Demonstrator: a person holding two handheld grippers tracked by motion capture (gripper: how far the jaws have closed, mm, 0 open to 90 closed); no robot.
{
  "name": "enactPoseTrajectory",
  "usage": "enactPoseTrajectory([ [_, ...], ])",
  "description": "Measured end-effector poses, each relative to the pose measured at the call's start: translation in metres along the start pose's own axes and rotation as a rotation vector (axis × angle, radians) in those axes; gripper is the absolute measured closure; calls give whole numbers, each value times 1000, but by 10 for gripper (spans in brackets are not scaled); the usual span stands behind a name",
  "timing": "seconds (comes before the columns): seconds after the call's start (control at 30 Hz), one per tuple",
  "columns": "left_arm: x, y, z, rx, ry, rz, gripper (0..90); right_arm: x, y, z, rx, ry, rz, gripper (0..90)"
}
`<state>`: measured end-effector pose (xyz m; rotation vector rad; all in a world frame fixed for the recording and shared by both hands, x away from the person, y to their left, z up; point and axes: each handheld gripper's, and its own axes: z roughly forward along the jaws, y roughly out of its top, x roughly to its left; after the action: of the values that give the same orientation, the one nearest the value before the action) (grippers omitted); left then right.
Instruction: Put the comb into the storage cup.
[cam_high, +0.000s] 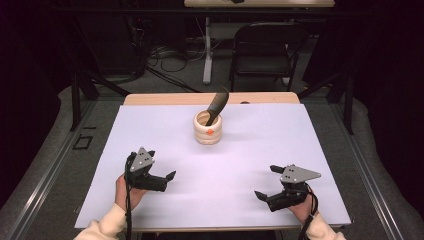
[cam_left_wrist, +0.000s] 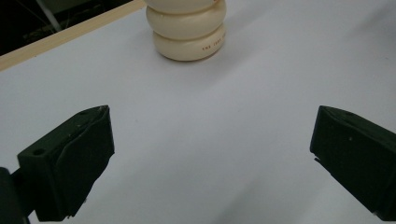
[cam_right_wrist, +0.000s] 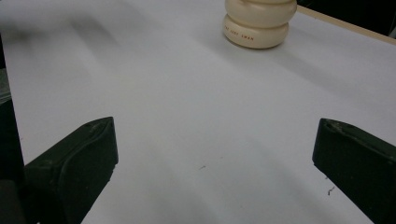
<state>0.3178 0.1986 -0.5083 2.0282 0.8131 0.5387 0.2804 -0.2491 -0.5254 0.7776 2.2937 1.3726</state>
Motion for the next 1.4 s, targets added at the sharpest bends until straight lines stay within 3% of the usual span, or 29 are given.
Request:
enactPoseTrajectory([
  [0.4,-3,-7,-13,-27,20,1,0,0,0,0,0,1,1,0],
  [1.4,-9,-29,-40,-20,47,-26,0,0,0,0,0,-7,5,0],
])
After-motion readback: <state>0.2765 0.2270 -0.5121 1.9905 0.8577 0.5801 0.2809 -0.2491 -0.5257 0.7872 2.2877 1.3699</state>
